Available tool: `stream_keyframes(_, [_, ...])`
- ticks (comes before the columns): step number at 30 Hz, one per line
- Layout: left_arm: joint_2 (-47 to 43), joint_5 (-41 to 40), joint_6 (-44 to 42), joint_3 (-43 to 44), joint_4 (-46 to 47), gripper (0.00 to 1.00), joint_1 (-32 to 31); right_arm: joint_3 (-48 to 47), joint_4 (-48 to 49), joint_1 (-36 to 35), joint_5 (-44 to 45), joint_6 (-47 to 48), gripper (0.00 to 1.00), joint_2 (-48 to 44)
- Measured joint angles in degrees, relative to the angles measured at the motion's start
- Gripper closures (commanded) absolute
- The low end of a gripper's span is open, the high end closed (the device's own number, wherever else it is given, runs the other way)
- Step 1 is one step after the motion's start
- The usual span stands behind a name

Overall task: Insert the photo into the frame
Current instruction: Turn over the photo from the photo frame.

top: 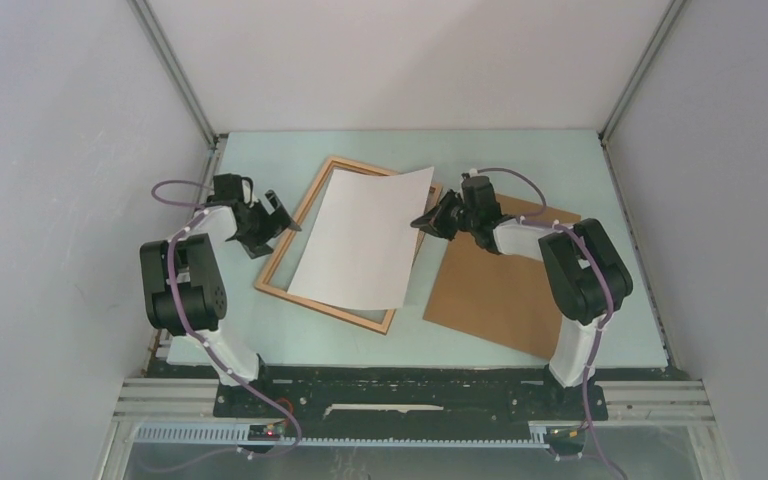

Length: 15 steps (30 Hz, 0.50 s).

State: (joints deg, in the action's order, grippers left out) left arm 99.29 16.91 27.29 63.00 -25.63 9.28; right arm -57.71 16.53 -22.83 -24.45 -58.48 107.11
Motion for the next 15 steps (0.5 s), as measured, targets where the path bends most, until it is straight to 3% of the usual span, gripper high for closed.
stream_keyframes(15, [0.0,4.57,1.84,-3.65,2.69,0.0,0.24,-7.89,-3.65,-4.66,7.39,0.13,1.0,3.56])
